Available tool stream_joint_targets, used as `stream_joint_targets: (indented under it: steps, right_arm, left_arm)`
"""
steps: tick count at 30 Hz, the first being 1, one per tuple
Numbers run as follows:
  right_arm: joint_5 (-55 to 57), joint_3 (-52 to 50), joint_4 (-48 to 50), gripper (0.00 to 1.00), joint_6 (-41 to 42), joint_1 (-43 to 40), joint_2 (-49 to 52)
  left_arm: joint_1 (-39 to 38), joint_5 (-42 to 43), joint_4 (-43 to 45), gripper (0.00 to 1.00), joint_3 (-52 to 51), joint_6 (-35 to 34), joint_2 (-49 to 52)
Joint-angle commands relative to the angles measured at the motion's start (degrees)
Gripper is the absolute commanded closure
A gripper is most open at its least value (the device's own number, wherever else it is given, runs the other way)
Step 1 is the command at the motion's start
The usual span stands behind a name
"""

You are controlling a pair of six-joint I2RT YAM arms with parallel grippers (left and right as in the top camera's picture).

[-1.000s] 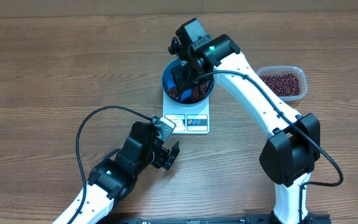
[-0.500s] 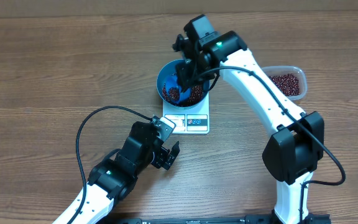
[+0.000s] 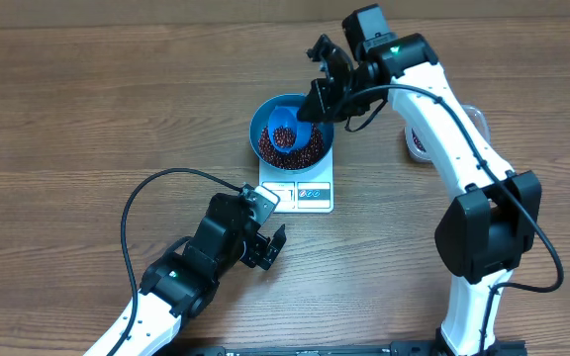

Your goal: Scoop item into bowl and weigh 150g on scale

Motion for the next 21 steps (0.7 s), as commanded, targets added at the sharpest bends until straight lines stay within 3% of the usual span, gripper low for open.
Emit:
stream_joint_targets:
  steps: [1, 21]
  right_arm:
    - [-3.8, 0.5, -0.3, 0.96, -1.2, -1.2, 0.2]
    - [-5.8, 0.5, -1.9, 0.96, -2.4, -3.2, -8.9]
  left_arm:
    - [0.3, 0.9, 0.2, 0.00, -0.3, 0.9, -0.5]
    - [0.3, 0.9, 0.2, 0.01, -0.3, 0.9, -0.5]
